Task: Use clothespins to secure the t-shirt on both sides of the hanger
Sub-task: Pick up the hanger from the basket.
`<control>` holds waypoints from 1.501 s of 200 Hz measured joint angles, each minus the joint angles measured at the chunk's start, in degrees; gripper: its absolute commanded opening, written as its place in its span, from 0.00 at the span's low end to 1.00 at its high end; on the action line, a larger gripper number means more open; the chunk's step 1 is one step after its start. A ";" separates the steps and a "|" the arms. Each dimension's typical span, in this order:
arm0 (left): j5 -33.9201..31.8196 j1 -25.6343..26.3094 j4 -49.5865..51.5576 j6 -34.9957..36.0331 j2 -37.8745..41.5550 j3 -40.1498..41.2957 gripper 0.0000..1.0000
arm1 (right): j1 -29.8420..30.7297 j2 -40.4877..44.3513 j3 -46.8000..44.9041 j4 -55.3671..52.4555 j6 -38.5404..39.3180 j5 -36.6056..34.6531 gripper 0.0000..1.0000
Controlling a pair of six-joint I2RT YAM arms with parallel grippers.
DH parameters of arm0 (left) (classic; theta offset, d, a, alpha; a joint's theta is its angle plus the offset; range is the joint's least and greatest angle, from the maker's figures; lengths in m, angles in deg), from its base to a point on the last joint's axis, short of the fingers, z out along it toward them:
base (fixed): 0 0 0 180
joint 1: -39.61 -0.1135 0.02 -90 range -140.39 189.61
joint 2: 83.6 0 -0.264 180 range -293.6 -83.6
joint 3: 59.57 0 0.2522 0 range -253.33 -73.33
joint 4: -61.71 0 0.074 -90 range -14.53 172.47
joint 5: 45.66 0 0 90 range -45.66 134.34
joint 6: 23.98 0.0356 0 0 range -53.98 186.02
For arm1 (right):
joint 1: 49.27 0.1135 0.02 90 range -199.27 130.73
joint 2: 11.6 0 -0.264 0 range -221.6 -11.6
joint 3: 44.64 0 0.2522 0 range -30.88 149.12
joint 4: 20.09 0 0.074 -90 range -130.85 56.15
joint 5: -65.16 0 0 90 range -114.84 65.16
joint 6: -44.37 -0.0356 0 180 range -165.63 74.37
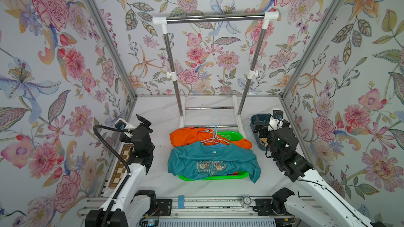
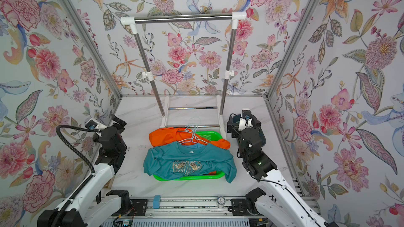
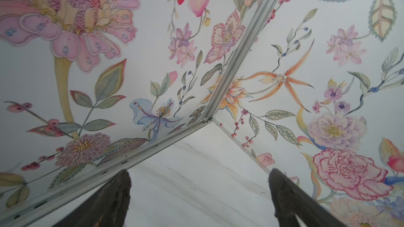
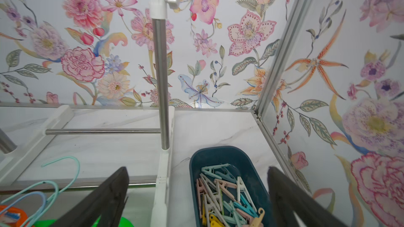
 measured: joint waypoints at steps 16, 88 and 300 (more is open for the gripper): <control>1.09 0.00 1.46 -0.31 3.04 0.74 1.00 | 2.75 -2.27 4.24 -6.36 -1.86 0.24 0.99; 24.61 0.28 11.85 3.23 -2.43 -7.30 0.97 | 15.87 -16.50 11.41 -20.72 -4.28 13.73 0.41; 39.85 20.70 20.52 8.66 -15.06 -17.90 1.00 | 10.16 -38.21 18.01 -18.97 -2.27 34.32 0.42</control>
